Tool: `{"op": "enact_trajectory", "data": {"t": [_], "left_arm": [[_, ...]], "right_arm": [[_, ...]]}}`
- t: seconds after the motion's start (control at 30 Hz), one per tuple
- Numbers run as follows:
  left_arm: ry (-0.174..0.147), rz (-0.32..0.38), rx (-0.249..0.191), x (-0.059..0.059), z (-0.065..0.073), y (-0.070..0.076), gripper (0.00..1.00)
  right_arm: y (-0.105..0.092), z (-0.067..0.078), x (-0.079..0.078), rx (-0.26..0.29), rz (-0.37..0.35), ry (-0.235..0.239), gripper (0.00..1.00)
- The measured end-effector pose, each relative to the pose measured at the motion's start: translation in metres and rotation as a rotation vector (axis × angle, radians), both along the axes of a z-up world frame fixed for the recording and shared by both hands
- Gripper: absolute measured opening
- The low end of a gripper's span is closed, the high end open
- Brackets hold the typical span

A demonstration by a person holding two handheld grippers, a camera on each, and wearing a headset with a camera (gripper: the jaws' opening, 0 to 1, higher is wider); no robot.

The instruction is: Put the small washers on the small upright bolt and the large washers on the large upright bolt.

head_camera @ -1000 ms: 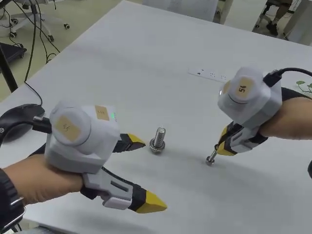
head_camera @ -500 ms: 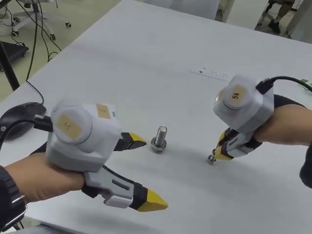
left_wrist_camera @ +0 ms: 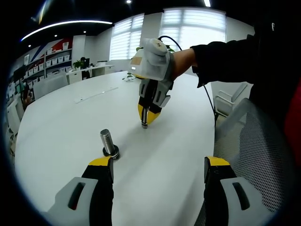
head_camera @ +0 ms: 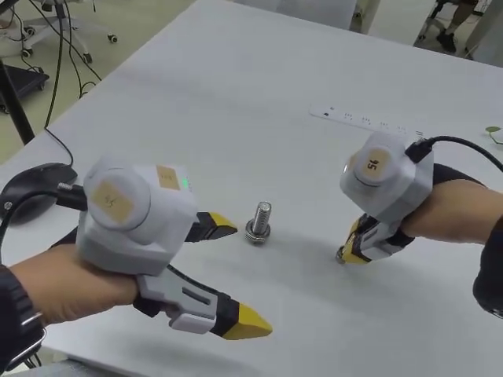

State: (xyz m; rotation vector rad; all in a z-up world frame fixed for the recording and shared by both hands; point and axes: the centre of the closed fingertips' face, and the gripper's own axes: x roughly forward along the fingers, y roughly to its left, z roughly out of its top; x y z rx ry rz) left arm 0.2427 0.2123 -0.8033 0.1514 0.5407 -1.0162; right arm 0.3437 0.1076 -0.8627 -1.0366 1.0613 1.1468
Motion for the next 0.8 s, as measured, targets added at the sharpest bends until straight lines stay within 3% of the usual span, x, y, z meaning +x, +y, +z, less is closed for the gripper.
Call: {"op": "enact_trajectory", "data": {"t": [0.57, 0.8], "left_arm": [[0.002, -0.001, 0.001, 0.0017, -0.0018, 0.0007, 0.79], [0.004, -0.005, 0.002, 0.0023, -0.0023, 0.0001, 0.79]], "right_arm": [[0.0014, -0.0042, 0.0014, 0.013, -0.004, -0.003, 0.16], [-0.0005, -0.0001, 0.0044, 0.038, -0.024, -0.015, 0.23]]}}
